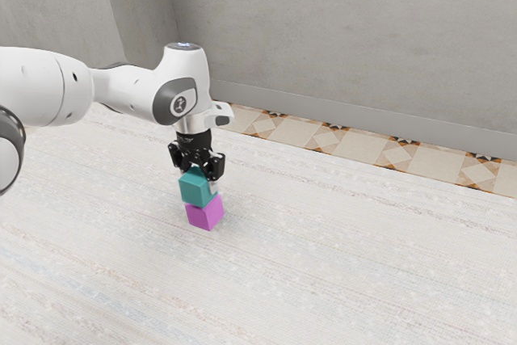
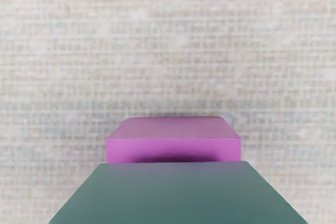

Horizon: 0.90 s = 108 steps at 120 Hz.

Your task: Pick up the blue block with one arm, and put the blue block on the pink block with one arm

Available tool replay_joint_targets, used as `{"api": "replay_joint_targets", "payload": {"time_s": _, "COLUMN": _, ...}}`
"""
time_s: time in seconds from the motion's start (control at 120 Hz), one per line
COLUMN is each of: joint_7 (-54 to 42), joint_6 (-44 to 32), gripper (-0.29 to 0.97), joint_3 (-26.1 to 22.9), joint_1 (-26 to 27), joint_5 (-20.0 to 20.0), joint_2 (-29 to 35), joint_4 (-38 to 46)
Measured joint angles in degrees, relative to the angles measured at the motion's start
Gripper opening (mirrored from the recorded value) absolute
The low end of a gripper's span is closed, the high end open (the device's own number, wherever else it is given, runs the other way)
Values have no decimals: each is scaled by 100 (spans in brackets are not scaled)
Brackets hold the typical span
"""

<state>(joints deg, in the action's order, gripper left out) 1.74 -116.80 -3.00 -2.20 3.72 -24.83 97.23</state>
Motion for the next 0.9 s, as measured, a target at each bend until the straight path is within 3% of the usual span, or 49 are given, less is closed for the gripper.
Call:
{"api": "replay_joint_targets", "payload": {"time_s": 0.4, "joint_7": -121, "joint_6": 100, "gripper": 60, "joint_3": -5, "joint_1": 5, "joint_5": -43, "joint_2": 195, "joint_4": -189}}
{"api": "replay_joint_targets", "payload": {"time_s": 0.55, "joint_7": -158, "joint_6": 346, "gripper": 64, "joint_3": -75, "joint_1": 11, "joint_5": -46, "joint_2": 795, "joint_4": -401}}
{"api": "replay_joint_targets", "payload": {"time_s": 0.9, "joint_7": -202, "joint_6": 551, "gripper": 67, "joint_3": -102, "joint_1": 10, "joint_5": -74, "joint_2": 858, "joint_4": -529}}
